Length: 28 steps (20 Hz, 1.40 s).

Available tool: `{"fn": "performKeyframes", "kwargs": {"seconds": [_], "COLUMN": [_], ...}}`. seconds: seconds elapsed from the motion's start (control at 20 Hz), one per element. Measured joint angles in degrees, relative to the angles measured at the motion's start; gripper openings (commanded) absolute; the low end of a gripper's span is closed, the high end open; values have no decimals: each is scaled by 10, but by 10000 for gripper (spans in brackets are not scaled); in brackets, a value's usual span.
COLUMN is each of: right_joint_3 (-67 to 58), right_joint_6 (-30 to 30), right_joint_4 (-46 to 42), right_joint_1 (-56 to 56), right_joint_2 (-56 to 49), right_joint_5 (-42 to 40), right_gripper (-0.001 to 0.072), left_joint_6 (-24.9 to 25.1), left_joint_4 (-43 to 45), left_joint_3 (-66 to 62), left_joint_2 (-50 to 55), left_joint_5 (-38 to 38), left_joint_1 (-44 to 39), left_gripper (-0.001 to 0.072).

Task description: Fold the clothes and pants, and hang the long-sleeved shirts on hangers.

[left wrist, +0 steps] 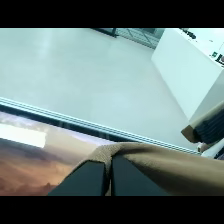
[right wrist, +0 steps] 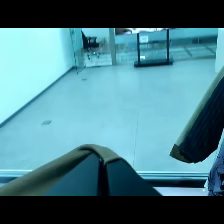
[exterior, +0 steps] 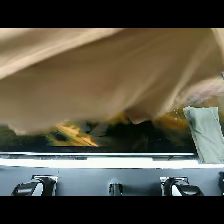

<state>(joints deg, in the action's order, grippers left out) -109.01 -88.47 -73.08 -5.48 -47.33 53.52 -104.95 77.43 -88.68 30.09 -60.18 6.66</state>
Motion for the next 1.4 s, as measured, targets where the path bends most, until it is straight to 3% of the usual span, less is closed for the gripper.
{"fn": "performKeyframes", "kwargs": {"seconds": [0.2, 0.45, 0.75, 0.95, 1.05, 1.1, 1.15, 1.25, 1.3, 1.4], "right_joint_3": [0, 1, 1, 1, 1, 1, 1, 1, 1, 1], "right_joint_6": [-12, -16, -26, -33, -36, -36, -37, -39, -44, -50], "right_joint_4": [24, 84, 140, 185, 198, 201, 203, 208, 210, 211], "right_joint_1": [0, 0, 0, 3, 10, 15, 19, 27, 29, 25], "right_joint_2": [-56, -244, -501, -613, -645, -656, -664, -673, -675, -673], "right_joint_5": [6, 24, 30, 31, 30, 30, 30, 35, 42, 72], "right_gripper": [24, 24, 25, 30, 87, 88, 109, 328, 450, 480], "left_joint_6": [-16, -3, 24, 28, 28, 28, 30, 30, 30, 30], "left_joint_4": [14, 24, 33, 31, 22, 18, 12, -2, -8, -13], "left_joint_3": [33, 99, 122, 123, 123, 123, 123, 122, 118, 102], "left_joint_2": [42, 197, 446, 557, 590, 602, 610, 621, 624, 626], "left_joint_5": [-11, -9, 76, 124, 136, 139, 142, 143, 136, 107], "left_joint_1": [1, 1, 1, 1, 1, 1, 1, 1, 2, 11], "left_gripper": [13, 14, 14, 15, 18, 43, 153, 572, 617, 617]}}
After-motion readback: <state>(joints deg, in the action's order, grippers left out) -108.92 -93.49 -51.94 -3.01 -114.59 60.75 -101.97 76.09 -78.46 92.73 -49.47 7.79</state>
